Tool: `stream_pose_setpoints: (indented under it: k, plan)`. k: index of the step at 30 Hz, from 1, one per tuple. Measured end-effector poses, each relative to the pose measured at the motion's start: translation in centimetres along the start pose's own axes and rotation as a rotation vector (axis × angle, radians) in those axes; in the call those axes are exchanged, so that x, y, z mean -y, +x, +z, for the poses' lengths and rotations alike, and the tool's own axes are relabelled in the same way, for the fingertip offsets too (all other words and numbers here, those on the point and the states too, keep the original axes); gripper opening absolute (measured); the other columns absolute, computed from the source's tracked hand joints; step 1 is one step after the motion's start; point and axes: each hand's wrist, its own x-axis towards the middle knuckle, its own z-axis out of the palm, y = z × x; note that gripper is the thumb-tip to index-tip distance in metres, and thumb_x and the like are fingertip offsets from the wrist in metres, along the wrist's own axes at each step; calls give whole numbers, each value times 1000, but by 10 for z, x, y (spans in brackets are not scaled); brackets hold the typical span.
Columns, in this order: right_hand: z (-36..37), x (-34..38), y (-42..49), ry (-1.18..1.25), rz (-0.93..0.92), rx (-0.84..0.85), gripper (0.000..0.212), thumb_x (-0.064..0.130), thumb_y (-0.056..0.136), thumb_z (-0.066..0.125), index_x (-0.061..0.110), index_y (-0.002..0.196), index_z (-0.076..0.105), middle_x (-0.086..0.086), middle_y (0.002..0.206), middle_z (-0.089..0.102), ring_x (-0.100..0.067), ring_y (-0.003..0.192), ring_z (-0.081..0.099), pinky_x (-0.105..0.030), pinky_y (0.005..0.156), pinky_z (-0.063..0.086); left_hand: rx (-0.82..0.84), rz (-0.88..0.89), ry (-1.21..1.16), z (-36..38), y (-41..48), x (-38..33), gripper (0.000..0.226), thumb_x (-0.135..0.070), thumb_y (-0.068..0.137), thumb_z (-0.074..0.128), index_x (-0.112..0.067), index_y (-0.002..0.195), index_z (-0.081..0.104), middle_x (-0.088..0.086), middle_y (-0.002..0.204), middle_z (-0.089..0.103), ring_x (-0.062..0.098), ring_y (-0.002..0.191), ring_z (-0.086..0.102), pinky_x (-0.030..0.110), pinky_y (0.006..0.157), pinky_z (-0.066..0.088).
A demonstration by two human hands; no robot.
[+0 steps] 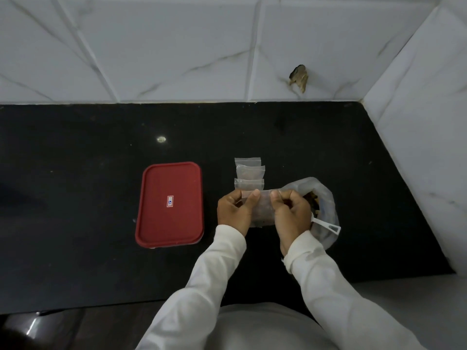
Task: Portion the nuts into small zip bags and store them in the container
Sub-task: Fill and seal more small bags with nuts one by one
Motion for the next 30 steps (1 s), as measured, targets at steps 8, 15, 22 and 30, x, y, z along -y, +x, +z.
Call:
stream_pose_setpoints:
  k: [8, 15, 22, 30]
  plan:
    - [1, -7, 7, 41, 45, 9, 14, 31, 90, 64, 21, 82, 69, 1, 89, 71, -15, 91, 65, -37, 87, 54, -31, -75, -29, 2, 0, 5, 21, -32, 93, 63, -22, 78, 75, -3, 84, 76, 16, 89, 71, 39, 88, 55]
    - [-6, -14, 7, 58, 7, 66, 22, 37, 95, 56, 19, 90, 68, 3, 91, 69, -12, 92, 65, -37, 86, 53, -74, -65, -50, 5, 2, 4, 31, -29, 95, 61, -21, 68, 75, 1, 81, 75, 20, 91, 70, 41, 93, 53]
    - [-4, -21, 14, -3, 65, 43, 16, 25, 96, 52, 19, 83, 60, -4, 95, 63, -19, 93, 60, -34, 81, 48, -112, 97, 158, 9, -3, 20, 29, -26, 97, 58, -13, 75, 71, 1, 72, 66, 8, 72, 59, 18, 70, 44]
    - [-14, -44, 10, -12, 85, 171, 21, 39, 97, 52, 21, 98, 62, 1, 99, 67, -12, 96, 63, -30, 85, 51, -31, 73, 310, -15, -13, 42, 7, -22, 88, 71, -29, 88, 70, -9, 84, 72, 4, 84, 68, 18, 78, 53]
